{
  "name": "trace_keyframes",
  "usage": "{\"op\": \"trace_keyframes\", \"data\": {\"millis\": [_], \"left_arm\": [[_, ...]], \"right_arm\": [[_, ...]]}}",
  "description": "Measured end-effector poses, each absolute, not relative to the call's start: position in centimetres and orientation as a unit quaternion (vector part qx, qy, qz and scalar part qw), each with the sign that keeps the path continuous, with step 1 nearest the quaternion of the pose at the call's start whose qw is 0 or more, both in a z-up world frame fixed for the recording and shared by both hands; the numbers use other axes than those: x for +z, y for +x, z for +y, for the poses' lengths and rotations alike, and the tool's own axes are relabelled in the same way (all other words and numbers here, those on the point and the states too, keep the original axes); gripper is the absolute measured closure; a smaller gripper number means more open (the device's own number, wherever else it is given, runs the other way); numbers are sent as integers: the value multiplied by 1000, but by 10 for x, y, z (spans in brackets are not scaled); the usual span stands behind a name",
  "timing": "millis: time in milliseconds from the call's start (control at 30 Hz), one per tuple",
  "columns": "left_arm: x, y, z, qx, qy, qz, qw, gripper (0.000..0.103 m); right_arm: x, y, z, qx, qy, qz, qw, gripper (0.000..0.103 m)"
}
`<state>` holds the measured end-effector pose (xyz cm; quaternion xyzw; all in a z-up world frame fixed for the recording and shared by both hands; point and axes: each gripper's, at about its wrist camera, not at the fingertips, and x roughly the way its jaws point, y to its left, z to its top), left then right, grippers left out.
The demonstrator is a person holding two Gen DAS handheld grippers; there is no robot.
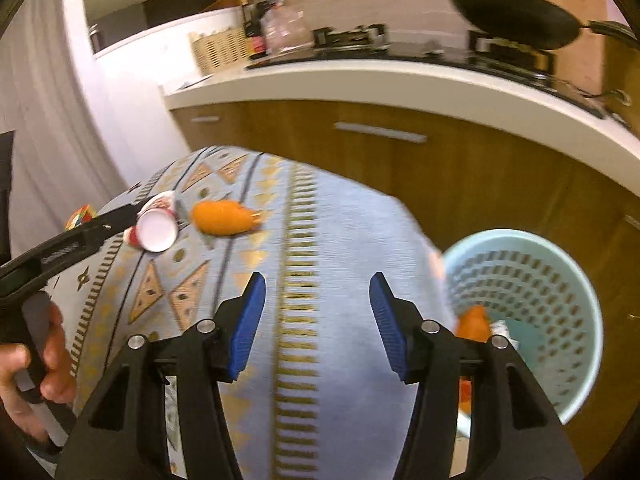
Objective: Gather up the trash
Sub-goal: 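Move both open tools back over the table, then grasp the red-and-white paper cup with the left tool while the right tool grasps the sweet potato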
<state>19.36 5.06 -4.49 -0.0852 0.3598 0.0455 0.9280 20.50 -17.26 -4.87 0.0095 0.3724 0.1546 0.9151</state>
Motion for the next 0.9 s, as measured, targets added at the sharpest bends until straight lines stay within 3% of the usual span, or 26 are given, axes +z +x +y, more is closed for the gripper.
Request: {"op": "trace_keyframes", "data": {"millis": [200, 333, 700, 867, 900], "left_arm": [[-70, 211, 57, 70, -40, 392, 916, 31], [-77, 212, 76, 91, -36, 389, 916, 36], [-72, 184, 146, 123, -101, 391, 907, 41], [-64, 180, 142, 24, -165, 383, 908, 32], [-63, 181, 141, 22, -173, 382, 907, 26]], "right_arm": [[-71, 214, -145, 183, 2, 382, 906, 52], [-86, 219, -140, 183, 3, 398, 899, 52], [-87, 222, -140, 191, 8, 394, 899, 49], [-85, 223, -135, 197, -3, 398, 896, 47], [-84, 224, -134, 200, -4, 399, 895, 47]]}}
